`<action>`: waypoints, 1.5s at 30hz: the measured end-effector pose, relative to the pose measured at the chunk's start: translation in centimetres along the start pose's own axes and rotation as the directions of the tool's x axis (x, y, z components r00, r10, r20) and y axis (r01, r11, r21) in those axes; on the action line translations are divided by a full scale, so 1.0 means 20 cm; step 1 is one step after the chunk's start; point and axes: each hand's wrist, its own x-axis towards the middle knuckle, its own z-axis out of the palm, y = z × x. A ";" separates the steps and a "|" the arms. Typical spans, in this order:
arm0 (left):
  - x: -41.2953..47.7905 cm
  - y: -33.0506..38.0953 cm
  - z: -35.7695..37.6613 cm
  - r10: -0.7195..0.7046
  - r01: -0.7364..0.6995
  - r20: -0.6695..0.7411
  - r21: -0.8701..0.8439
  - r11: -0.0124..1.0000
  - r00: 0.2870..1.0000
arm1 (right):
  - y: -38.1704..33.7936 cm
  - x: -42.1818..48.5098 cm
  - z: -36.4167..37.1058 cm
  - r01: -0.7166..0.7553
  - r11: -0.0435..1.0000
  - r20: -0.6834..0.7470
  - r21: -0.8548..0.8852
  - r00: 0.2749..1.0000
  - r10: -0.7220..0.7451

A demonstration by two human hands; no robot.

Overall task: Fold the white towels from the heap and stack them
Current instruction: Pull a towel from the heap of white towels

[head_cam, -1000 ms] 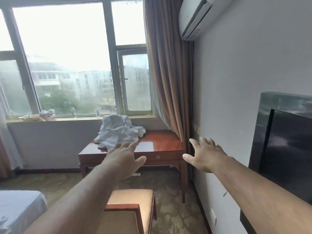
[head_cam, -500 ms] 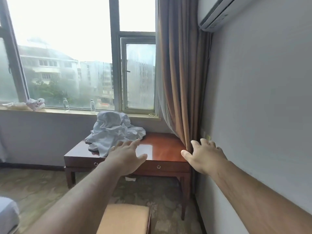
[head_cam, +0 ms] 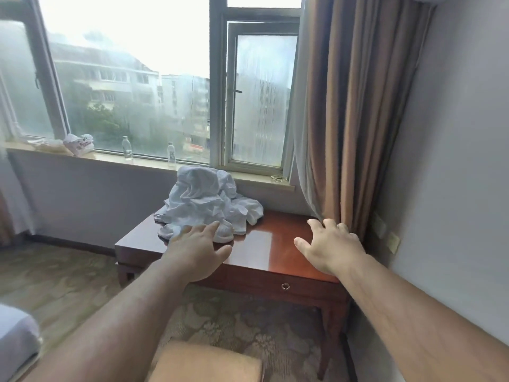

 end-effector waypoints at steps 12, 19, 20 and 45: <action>0.81 0.13 0.19 -0.185 0.185 -0.006 0.007 0.983 0.983 | -0.07 1.30 0.23 0.176 0.975 0.059 0.137 0.981 -0.186; 1.28 0.18 0.37 -0.307 0.306 0.012 0.045 0.951 0.952 | 0.16 1.88 0.47 0.171 0.976 0.152 0.132 0.970 -0.191; 1.33 0.18 0.39 -0.317 0.316 0.009 0.043 0.948 0.948 | 0.18 1.92 0.50 0.175 0.972 0.161 0.155 0.967 -0.200; 2.58 -0.24 0.90 -0.339 0.331 -0.070 -0.109 0.937 0.938 | -0.25 2.92 1.00 0.071 0.807 0.276 0.586 0.919 -0.281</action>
